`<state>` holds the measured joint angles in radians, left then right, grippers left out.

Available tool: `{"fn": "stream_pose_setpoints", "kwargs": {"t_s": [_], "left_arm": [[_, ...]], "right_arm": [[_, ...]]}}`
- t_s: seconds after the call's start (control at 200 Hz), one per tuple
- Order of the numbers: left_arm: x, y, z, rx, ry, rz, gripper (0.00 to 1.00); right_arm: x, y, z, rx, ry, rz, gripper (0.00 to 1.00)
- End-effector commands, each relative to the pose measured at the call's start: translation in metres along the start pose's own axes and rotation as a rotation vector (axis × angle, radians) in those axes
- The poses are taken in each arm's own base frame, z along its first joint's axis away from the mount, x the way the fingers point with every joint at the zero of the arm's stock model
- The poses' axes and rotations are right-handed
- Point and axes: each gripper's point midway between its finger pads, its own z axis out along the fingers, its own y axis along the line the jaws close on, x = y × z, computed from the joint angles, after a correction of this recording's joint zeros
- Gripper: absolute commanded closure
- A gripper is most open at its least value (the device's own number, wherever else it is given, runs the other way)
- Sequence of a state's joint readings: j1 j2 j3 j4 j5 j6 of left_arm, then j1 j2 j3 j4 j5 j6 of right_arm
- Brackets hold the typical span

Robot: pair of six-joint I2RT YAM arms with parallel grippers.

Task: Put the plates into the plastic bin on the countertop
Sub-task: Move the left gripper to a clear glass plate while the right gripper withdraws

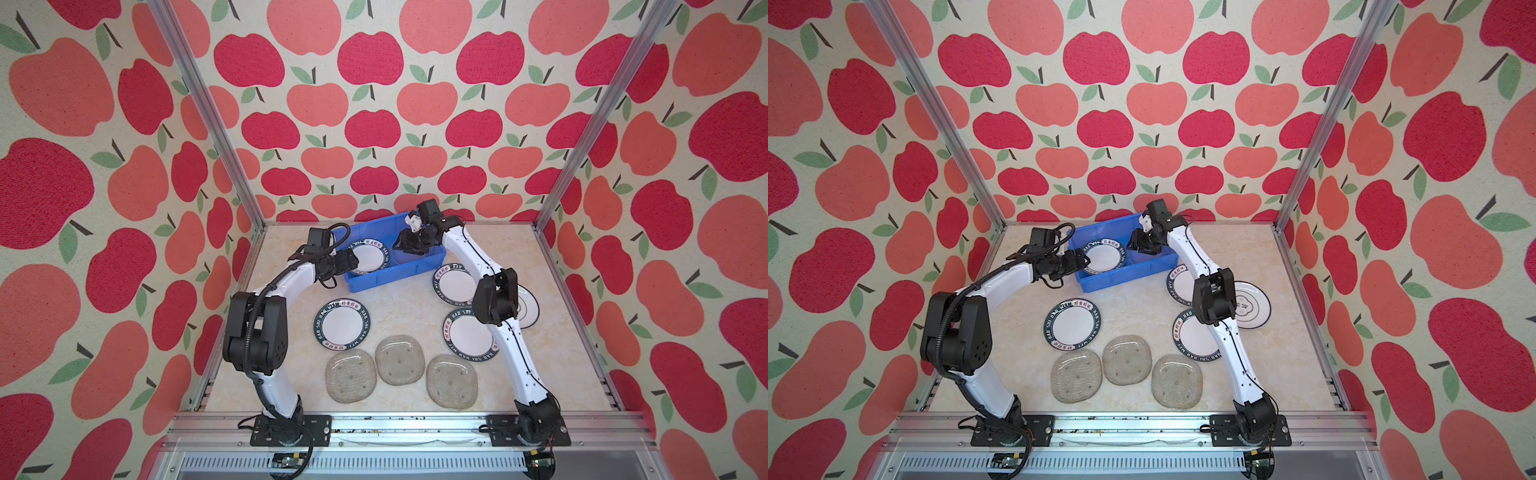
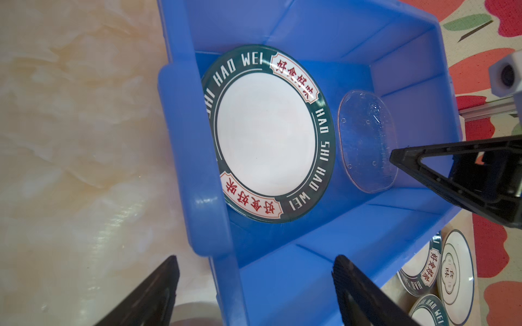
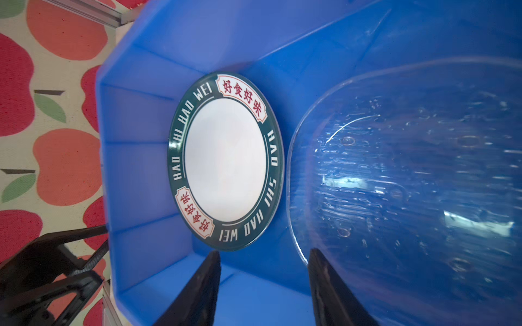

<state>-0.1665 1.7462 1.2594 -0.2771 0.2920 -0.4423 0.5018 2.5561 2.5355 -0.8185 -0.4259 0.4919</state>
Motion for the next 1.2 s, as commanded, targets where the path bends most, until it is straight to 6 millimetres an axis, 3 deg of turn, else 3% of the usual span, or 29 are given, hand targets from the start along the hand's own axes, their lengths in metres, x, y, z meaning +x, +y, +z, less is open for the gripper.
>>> {"fn": "stream_pose_setpoints", "kwargs": {"t_s": [0.0, 0.095, 0.2, 0.42, 0.6, 0.835, 1.011, 1.196], "left_arm": [[-0.016, -0.003, -0.031, -0.053, -0.058, 0.043, 0.00], [-0.011, 0.002, -0.055, -0.096, -0.082, 0.041, 0.01], [0.014, 0.003, -0.084, -0.095, -0.081, 0.026, 0.01], [0.109, -0.013, -0.142, -0.038, -0.038, 0.007, 0.01], [0.179, -0.009, -0.169, -0.030, -0.018, -0.028, 0.01], [0.230, 0.007, -0.164, -0.054, 0.047, -0.009, 0.01], [0.245, -0.001, -0.149, -0.039, 0.090, 0.024, 0.01], [0.245, -0.011, -0.135, -0.020, 0.089, 0.029, 0.02]], "right_arm": [[-0.035, 0.063, -0.073, -0.129, -0.148, -0.146, 0.47], [-0.028, 0.077, -0.108, -0.129, -0.162, -0.173, 0.48], [0.006, 0.082, -0.128, -0.091, -0.138, -0.208, 0.49], [0.119, 0.070, -0.152, -0.057, -0.031, -0.260, 0.51], [0.201, 0.034, -0.150, 0.019, 0.128, -0.218, 0.54], [0.280, -0.009, -0.131, 0.080, 0.309, -0.171, 0.62], [0.301, -0.012, -0.118, 0.084, 0.356, -0.186, 0.64], [0.324, -0.016, -0.101, 0.099, 0.433, -0.198, 0.64]]}}
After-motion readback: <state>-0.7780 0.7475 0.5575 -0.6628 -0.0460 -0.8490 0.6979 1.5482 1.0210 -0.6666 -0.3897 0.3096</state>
